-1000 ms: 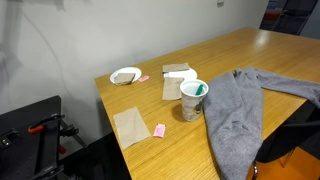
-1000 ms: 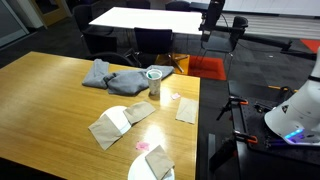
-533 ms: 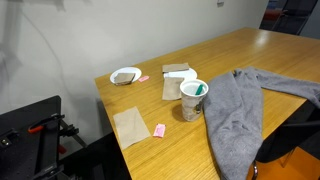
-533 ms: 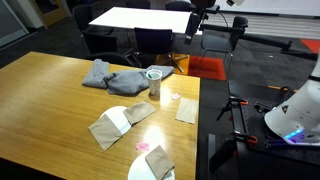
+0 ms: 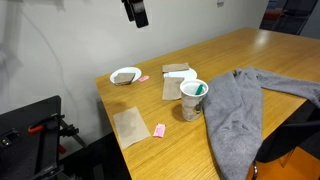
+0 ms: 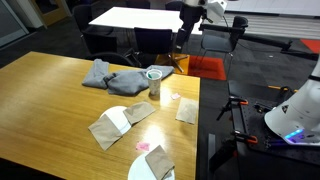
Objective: Remove the marker out of the cup and put it on the table
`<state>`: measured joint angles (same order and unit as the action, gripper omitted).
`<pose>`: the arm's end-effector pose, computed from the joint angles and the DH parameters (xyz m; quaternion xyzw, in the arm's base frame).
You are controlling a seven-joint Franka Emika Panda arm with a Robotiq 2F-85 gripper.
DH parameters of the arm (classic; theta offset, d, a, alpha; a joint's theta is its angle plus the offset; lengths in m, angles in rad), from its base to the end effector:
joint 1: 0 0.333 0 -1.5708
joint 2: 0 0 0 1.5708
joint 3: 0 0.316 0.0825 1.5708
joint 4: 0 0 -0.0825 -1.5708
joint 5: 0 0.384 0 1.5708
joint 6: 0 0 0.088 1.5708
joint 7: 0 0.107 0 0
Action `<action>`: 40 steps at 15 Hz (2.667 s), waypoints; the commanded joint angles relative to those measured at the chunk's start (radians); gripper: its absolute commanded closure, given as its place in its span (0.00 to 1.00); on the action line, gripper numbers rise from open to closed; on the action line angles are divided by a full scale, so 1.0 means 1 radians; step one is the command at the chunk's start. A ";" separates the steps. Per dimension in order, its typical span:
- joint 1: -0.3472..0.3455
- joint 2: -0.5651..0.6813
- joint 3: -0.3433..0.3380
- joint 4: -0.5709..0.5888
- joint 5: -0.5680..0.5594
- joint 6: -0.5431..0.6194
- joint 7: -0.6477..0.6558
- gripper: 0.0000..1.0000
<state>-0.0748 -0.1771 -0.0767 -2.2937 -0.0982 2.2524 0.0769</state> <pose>0.4921 -0.0787 0.4355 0.9935 -0.0854 0.0664 0.0358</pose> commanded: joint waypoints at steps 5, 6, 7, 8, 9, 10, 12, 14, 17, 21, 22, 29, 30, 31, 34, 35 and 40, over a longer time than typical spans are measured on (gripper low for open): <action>-0.005 0.008 0.004 0.010 0.001 -0.002 -0.001 0.00; -0.005 0.008 0.004 0.010 0.001 -0.002 -0.001 0.00; -0.011 0.016 0.006 0.004 -0.024 0.033 0.021 0.00; -0.014 0.019 0.007 0.004 -0.037 0.054 0.033 0.00; -0.017 0.023 0.007 -0.002 -0.048 0.090 0.039 0.00; -0.017 0.026 0.004 -0.007 -0.049 0.126 0.028 0.00; -0.022 0.041 0.001 -0.009 -0.063 0.190 0.017 0.00; -0.024 0.067 -0.004 -0.007 -0.056 0.238 -0.001 0.00; -0.022 0.115 -0.015 -0.001 -0.008 0.288 -0.051 0.00; -0.026 0.186 -0.031 0.012 0.072 0.327 -0.144 0.00; -0.028 0.202 -0.034 0.017 0.092 0.325 -0.166 0.00; -0.048 0.297 -0.037 0.048 0.132 0.358 -0.246 0.00; -0.049 0.310 -0.037 0.056 0.125 0.359 -0.242 0.03; -0.051 0.325 -0.035 0.065 0.123 0.361 -0.249 0.12; -0.053 0.360 -0.032 0.086 0.111 0.366 -0.253 0.28; -0.054 0.373 -0.032 0.094 0.107 0.371 -0.256 0.34; -0.066 0.431 -0.028 0.132 0.110 0.389 -0.288 0.42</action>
<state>-0.1225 0.2144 -0.1147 -2.2002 0.0152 2.6241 -0.1765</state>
